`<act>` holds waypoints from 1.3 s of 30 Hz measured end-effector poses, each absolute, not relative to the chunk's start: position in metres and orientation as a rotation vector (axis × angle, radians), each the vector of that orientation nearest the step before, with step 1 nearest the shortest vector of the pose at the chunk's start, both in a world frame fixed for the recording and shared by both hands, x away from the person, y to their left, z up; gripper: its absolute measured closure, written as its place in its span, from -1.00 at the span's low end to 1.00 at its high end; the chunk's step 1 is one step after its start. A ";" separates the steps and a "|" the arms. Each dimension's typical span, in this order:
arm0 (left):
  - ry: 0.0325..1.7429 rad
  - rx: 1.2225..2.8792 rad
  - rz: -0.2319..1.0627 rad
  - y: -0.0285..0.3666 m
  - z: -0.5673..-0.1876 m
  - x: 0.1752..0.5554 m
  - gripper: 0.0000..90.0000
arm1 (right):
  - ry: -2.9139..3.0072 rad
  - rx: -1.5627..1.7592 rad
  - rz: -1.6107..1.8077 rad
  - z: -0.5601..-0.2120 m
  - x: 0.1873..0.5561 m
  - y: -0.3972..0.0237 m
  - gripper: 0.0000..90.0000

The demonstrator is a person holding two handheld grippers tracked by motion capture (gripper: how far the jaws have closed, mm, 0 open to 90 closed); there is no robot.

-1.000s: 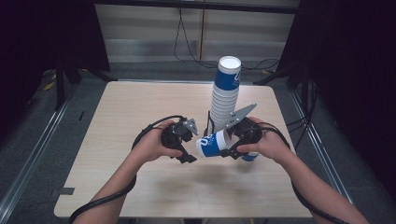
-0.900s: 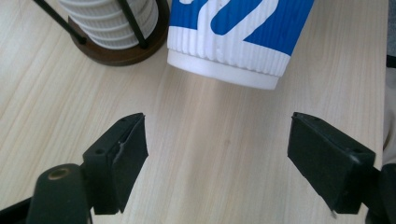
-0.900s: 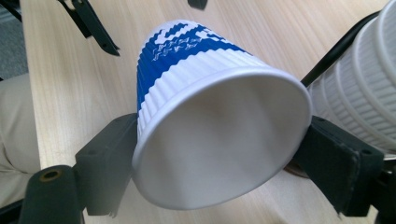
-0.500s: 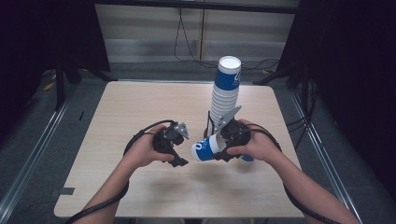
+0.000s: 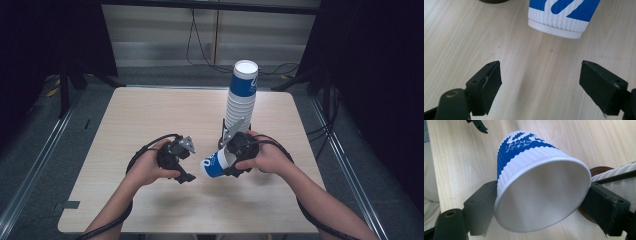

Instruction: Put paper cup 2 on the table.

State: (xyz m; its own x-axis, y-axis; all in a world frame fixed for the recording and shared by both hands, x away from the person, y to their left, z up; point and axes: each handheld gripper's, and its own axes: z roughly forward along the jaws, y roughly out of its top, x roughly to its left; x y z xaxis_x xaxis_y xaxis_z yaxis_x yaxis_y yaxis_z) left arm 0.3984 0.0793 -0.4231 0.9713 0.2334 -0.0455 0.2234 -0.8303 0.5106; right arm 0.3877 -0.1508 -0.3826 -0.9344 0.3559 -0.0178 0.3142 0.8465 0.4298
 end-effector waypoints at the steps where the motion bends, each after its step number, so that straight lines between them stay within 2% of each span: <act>1: 0.323 2.583 0.025 0.080 -0.425 0.398 -0.61 | 2.932 0.550 0.639 -0.384 0.387 -0.150 -0.67; 26: 0.316 2.582 0.008 0.079 -0.439 0.392 -0.62 | 3.015 0.307 0.457 -0.415 0.376 -0.141 -0.73; 39: 0.301 2.579 -0.017 0.076 -0.443 0.389 -0.62 | 2.988 0.315 0.539 -0.407 0.376 -0.136 -0.73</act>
State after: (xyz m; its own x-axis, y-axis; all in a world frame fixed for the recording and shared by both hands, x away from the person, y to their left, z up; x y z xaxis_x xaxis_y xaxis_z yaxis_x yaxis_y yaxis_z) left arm 0.3895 0.0755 -0.4431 0.9750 0.2102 -0.0721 0.2170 -0.8303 0.5133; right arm 0.3758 -0.1355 -0.4073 -0.9748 0.2171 -0.0506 0.1857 0.9165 0.3543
